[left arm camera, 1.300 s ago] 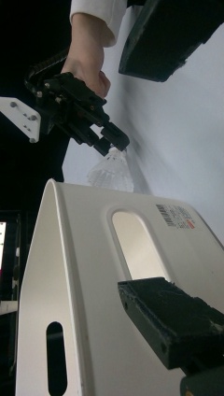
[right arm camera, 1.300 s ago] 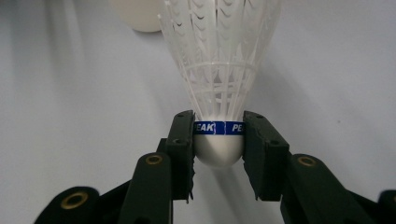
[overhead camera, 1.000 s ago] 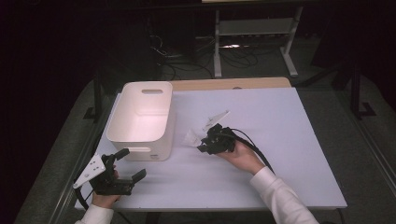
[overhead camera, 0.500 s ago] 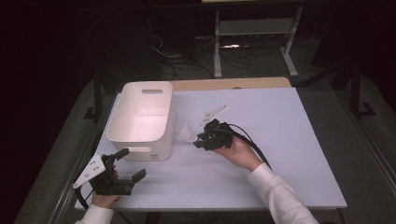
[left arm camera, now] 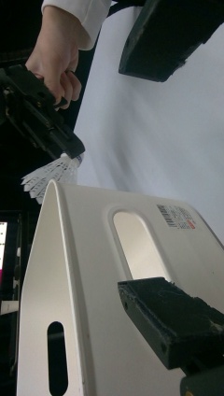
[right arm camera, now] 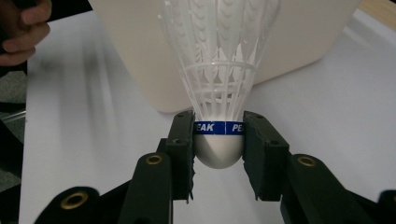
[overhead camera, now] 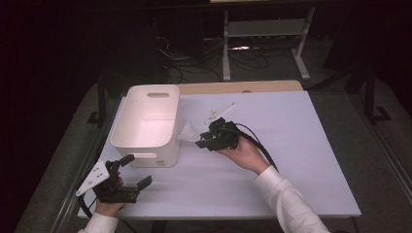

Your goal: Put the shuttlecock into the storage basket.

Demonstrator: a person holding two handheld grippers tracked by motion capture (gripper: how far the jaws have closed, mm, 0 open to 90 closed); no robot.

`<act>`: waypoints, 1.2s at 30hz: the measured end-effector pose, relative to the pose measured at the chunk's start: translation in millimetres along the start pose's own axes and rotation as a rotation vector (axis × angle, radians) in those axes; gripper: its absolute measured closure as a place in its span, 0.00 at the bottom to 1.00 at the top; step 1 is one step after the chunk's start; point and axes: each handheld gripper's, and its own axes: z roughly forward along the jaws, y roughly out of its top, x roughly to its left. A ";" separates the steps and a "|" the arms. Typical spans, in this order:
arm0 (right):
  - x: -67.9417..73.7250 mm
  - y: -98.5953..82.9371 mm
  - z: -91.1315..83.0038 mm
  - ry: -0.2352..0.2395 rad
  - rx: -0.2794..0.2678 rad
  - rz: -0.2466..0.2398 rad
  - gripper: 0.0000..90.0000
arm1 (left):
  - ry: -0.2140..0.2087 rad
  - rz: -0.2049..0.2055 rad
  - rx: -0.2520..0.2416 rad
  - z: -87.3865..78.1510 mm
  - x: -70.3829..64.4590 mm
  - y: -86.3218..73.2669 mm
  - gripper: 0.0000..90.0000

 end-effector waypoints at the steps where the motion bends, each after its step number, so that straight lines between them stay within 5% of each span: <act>1: 0.6 1.9 -0.8 0.001 -0.007 0.001 0.71 | 0.000 -0.002 -0.001 0.1 -0.2 0.0 0.00; 31: 0.9 26.9 -14.4 -0.006 -0.102 0.026 0.71 | 0.003 -0.002 -0.001 0.3 -0.3 -0.1 0.00; 36: 0.2 31.9 -14.0 -0.015 -0.106 -0.007 0.71 | 0.000 -0.002 -0.002 0.2 -0.2 -0.2 0.00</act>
